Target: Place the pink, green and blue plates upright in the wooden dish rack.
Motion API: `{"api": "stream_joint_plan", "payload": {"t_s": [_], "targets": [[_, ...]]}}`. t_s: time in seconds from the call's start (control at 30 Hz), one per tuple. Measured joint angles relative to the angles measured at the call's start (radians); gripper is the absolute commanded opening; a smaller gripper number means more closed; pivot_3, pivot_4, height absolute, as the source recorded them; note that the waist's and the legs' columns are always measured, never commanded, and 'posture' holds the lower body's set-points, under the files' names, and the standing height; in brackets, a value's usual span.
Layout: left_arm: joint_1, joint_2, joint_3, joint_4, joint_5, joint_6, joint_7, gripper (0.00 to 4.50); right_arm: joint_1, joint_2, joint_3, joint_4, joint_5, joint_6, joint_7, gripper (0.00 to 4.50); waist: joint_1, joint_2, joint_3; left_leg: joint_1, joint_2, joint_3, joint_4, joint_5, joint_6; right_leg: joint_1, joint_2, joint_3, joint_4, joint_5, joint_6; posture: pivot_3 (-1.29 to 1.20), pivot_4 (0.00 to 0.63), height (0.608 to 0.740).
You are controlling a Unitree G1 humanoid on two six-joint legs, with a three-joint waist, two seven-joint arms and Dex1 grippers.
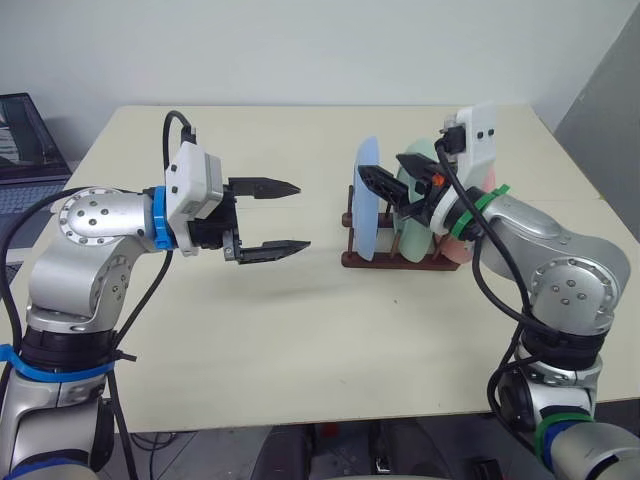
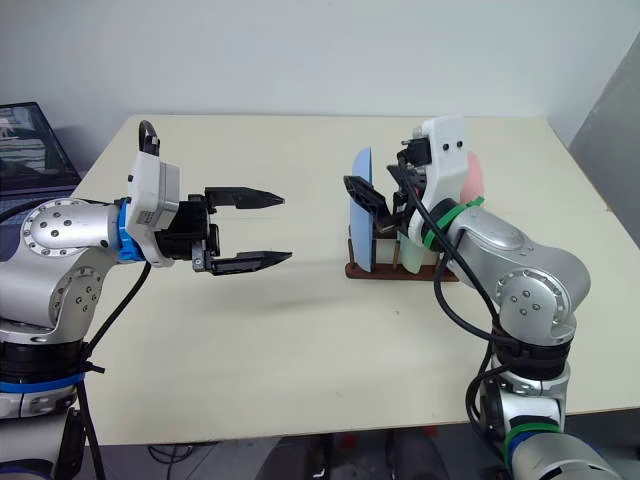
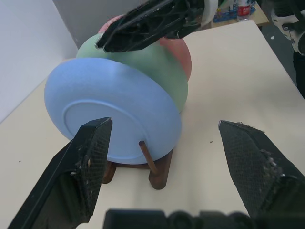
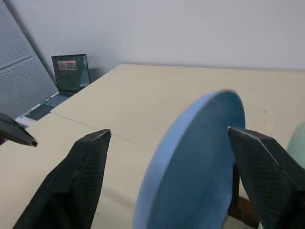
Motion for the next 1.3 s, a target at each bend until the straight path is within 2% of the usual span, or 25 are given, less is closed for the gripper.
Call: {"api": "stream_joint_plan", "payload": {"t_s": [0.13,0.23,0.33,0.47,0.57,0.67,0.77,0.9,1.07,1.3], "targets": [[0.000,0.005,0.000,0.009,0.012,0.002,0.000,3.89,-0.049,-0.122,0.016,-0.020,-0.020,-0.090,0.138,3.87,0.002,0.000,0.000,0.000,0.000,-0.001,0.000,0.000,0.000,0.001,0.000,-0.001,-0.001,0.000,0.000,0.00,0.150,0.740],[0.030,0.053,0.002,0.022,0.032,0.002,-0.004,3.89,-0.046,-0.283,0.012,0.007,-0.043,-0.138,0.288,4.48,0.002,0.000,0.000,0.000,0.000,0.000,0.000,0.000,0.000,0.001,0.000,0.000,-0.001,0.000,0.000,0.00,0.150,0.740],[0.086,0.110,0.005,0.032,0.076,-0.023,-0.015,4.45,-0.008,-0.458,-0.001,0.060,-0.075,-0.206,0.466,4.50,0.002,0.000,0.000,0.000,0.000,0.000,0.000,0.000,0.000,0.000,0.000,0.000,-0.001,0.000,0.000,0.00,0.150,0.740],[0.180,0.193,0.040,0.062,0.152,-0.089,-0.019,4.48,0.066,-0.709,-0.008,0.135,-0.144,-0.327,0.735,4.50,0.003,0.001,0.001,0.000,0.001,0.000,-0.001,0.000,0.000,0.000,-0.001,-0.001,-0.002,0.000,-0.001,0.00,0.150,0.740],[0.251,0.226,0.082,0.063,0.172,-0.100,-0.013,4.48,0.129,-0.841,-0.024,0.188,-0.155,-0.387,0.926,4.50,0.003,0.001,0.001,0.000,0.002,0.001,-0.001,0.000,0.000,0.000,-0.001,-0.001,-0.003,-0.001,-0.001,0.00,0.150,0.740],[0.287,0.234,0.111,0.053,0.174,-0.088,0.001,4.48,0.159,-0.893,-0.034,0.252,-0.192,-0.477,1.043,4.50,0.003,0.001,0.001,0.000,0.004,0.002,-0.001,0.000,0.000,0.000,-0.001,-0.001,-0.004,-0.001,-0.002,0.00,0.150,0.740],[0.349,0.271,0.151,0.033,0.193,-0.060,0.025,4.48,0.241,-0.994,-0.048,0.344,-0.245,-0.571,1.187,4.50,0.003,0.001,0.001,0.000,0.005,0.002,-0.001,0.000,0.000,0.000,-0.001,-0.001,-0.005,-0.001,-0.003,0.00,0.150,0.740],[0.384,0.283,0.192,0.023,0.189,-0.020,0.036,4.48,0.285,-1.036,-0.066,0.459,-0.294,-0.662,1.296,4.50,0.003,0.002,0.002,0.000,0.005,0.003,-0.001,-0.001,0.000,0.000,-0.002,-0.001,-0.005,-0.002,-0.004,0.00,0.150,0.740],[0.402,0.315,0.218,0.020,0.179,-0.006,0.010,4.48,0.301,-1.040,-0.091,0.573,-0.333,-0.739,1.357,4.50,0.004,0.005,0.003,0.000,0.005,0.004,-0.002,-0.001,-0.001,-0.001,-0.002,-0.001,-0.005,-0.004,-0.010,0.00,0.150,0.740],[0.411,0.322,0.239,0.021,0.154,0.026,-0.005,4.48,0.346,-1.047,-0.103,0.630,-0.381,-0.809,1.392,4.50,0.005,0.006,0.004,0.000,0.005,0.004,-0.003,-0.001,-0.001,-0.002,-0.002,-0.001,-0.003,-0.003,-0.007,0.00,0.150,0.740]]}}
